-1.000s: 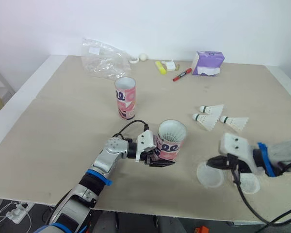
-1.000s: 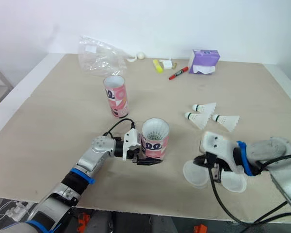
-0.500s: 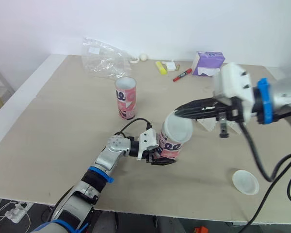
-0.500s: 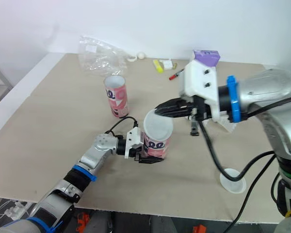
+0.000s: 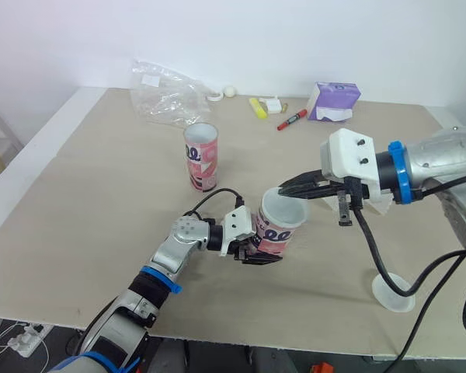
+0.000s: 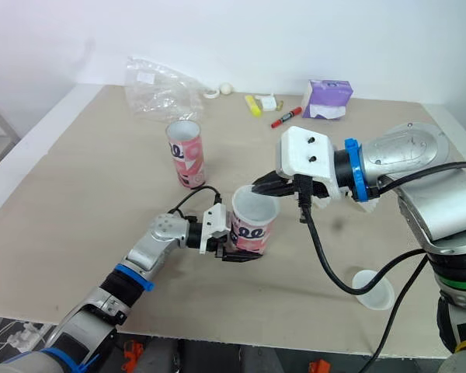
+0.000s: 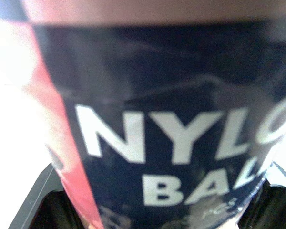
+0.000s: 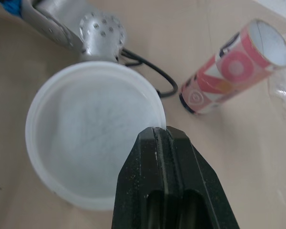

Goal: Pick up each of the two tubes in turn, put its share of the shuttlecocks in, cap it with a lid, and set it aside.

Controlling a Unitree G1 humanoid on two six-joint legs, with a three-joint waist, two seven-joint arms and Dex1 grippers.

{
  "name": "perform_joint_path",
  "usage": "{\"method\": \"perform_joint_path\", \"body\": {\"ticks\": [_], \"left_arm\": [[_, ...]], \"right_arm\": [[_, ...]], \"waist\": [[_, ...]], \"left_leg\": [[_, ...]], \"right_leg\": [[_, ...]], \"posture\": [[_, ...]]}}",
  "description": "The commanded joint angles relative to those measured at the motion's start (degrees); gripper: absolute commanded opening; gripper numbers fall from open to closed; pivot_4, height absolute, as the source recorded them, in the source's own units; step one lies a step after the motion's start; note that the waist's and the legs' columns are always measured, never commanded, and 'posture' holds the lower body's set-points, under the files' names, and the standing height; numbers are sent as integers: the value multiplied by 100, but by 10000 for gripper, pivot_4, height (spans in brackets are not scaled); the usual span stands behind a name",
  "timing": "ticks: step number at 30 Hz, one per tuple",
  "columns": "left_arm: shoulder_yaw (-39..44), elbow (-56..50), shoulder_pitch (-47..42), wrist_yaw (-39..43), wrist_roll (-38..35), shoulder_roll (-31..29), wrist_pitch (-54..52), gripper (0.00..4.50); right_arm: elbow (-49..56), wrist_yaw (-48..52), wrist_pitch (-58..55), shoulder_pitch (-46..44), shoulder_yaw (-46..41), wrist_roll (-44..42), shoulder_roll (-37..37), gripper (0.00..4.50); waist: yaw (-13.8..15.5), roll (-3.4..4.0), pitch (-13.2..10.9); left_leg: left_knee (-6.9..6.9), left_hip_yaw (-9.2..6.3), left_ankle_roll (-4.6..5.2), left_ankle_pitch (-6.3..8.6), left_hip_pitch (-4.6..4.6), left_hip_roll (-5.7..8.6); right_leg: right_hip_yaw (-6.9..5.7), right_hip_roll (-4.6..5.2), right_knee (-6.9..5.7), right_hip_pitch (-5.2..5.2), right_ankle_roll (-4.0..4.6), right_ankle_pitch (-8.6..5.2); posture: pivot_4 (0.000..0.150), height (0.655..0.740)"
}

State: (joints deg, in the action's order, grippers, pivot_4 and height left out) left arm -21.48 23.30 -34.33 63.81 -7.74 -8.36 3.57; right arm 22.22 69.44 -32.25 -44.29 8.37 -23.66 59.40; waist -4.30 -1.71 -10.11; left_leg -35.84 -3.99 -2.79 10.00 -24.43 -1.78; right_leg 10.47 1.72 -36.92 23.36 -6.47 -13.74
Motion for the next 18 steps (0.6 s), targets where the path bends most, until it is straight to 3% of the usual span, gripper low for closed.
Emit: {"method": "perform_joint_path", "body": {"ticks": [1, 18], "left_arm": [[-31, 85, 120, -112, 210, -133, -133, 33713], [-30, -5, 168, -148, 182, -148, -227, 33713]], "right_arm": [[-21, 31, 239, 41, -174, 123, 11, 681], [-303, 106, 586, 60, -110, 345, -176, 681]], "waist": [[0, 0, 0], [-1, 0, 0]], "left_leg": [[0, 0, 0, 0, 0, 0], [0, 0, 0, 0, 0, 0]], "right_leg": [[0, 0, 0, 0, 0, 0], [0, 0, 0, -1, 0, 0]], "posture": [[1500, 7400], [1500, 7400]]}}
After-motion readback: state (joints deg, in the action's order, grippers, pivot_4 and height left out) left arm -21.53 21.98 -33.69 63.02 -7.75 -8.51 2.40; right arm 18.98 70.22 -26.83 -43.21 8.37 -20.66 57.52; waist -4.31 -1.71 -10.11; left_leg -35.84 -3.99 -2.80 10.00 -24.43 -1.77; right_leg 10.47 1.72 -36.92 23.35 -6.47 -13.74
